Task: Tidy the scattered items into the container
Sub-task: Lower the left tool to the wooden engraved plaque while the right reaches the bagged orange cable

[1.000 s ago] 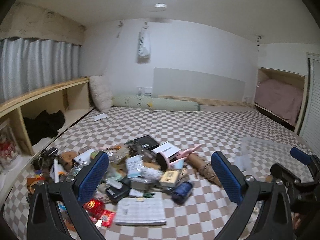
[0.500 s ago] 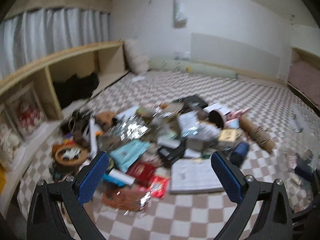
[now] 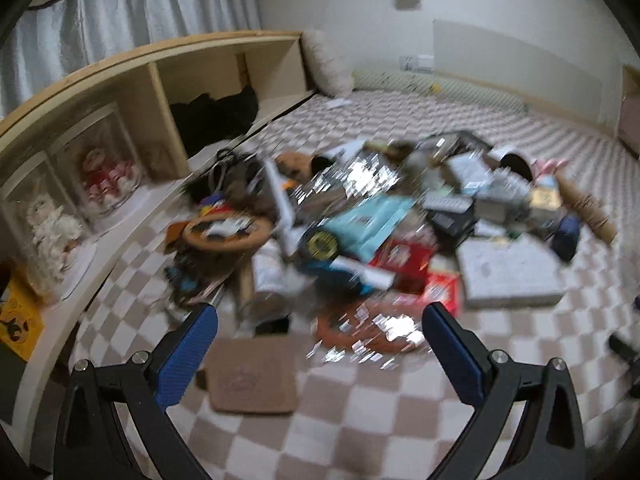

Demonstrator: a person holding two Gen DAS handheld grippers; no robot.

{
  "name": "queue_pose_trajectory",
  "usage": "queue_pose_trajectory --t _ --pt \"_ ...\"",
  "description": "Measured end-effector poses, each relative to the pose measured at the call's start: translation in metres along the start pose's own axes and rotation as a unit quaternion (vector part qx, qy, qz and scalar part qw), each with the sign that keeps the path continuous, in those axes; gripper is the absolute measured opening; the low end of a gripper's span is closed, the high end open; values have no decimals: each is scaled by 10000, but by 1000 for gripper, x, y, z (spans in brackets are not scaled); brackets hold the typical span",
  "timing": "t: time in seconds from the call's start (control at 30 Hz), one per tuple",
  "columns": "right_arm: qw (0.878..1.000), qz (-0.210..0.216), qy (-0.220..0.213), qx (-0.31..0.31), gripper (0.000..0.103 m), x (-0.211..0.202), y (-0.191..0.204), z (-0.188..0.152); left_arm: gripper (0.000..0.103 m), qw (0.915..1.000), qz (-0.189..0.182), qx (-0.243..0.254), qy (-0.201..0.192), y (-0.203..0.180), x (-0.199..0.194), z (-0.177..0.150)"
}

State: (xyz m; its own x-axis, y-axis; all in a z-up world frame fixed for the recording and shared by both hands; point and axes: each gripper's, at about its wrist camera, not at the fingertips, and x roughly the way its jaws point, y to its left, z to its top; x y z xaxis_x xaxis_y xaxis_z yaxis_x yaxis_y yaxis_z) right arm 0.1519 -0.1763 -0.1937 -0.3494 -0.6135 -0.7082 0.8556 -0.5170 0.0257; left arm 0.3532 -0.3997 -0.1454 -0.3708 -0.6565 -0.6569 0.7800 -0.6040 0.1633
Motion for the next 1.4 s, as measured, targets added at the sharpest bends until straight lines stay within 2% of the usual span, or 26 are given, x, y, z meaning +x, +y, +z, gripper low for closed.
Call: queue_pose_trajectory --t 0.2,0.33,0.57,0.77,0.93,1.13,1.3,1.4 --pt "9998 132 137 11 103 6 3 -5 103 9969 564 437 332 0 28 -34" --pt "9997 173 176 28 103 7 3 -6 103 9879 1175 844 555 -5 49 -52" --pt "9992 223 336 10 103 13 7 -12 103 9834 1590 740 477 14 56 -57" --pt "9989 258 397 -30 103 15 13 -14 103 9882 1436 393 355 43 49 -56" --pt "9983 350 462 12 103 16 17 -15 103 9935 1120 -177 140 70 38 -52" --pt "9971 501 565 -16 103 18 27 -15 103 9925 957 -739 -157 98 25 -45" --pt "9966 700 382 -197 103 17 46 -5 103 9916 908 -883 -250 111 19 -46" --pt "9949 870 321 -400 95 19 67 3 103 9908 927 -933 -316 118 13 -49"
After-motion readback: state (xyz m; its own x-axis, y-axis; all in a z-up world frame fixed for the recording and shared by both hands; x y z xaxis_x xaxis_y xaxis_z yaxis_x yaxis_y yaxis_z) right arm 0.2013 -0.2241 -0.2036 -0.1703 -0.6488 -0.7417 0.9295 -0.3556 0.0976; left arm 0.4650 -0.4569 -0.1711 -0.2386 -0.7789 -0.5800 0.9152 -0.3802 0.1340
